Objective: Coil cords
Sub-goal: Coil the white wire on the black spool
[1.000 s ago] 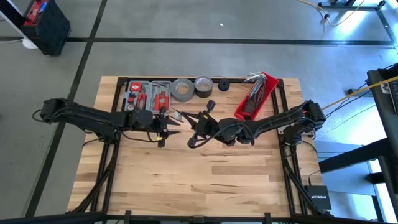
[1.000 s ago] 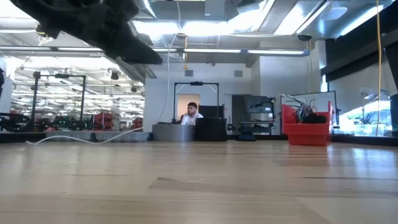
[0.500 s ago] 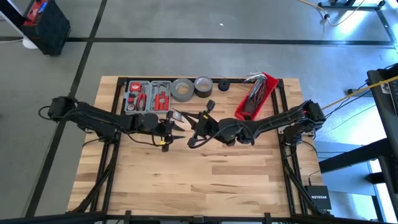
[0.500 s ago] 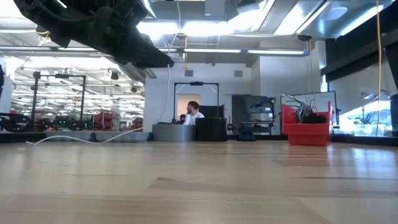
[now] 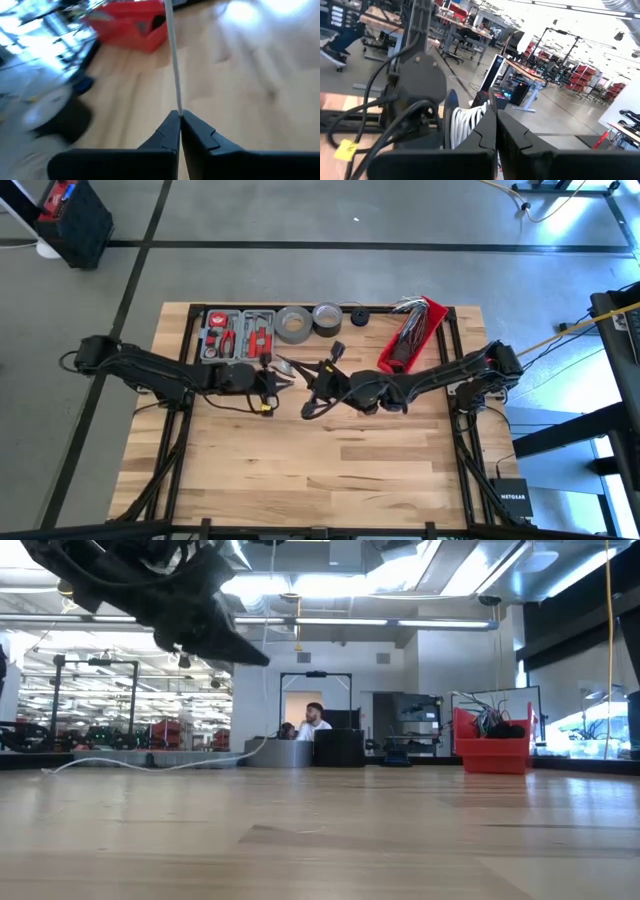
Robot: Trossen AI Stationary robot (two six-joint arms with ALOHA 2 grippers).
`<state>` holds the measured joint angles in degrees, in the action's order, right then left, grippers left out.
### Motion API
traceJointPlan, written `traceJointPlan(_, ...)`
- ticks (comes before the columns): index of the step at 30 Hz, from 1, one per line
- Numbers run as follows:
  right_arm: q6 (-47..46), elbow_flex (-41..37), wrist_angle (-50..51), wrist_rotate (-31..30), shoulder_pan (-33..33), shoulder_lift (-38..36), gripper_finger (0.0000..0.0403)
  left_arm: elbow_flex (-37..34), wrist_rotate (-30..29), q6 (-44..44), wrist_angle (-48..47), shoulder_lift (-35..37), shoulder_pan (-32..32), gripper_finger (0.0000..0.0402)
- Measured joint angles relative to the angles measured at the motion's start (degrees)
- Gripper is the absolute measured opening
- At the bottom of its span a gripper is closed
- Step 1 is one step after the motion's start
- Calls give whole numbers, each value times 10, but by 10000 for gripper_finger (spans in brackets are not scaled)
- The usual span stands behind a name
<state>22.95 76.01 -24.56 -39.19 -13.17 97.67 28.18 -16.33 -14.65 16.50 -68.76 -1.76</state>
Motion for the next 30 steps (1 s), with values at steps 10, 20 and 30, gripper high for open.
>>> traceJointPlan(10, 7, 1, 40, 47, 1, 0, 5, 0, -89, -19, -183, 193, 0, 4)
traceJointPlan(20, 41, 1, 117, 113, 37, 20, 5, 0, -65, 33, -271, 357, 0, 6)
traceJointPlan(30, -12, 2, 143, 114, 79, 43, 5, -1, 38, 109, -204, 348, 0, 7)
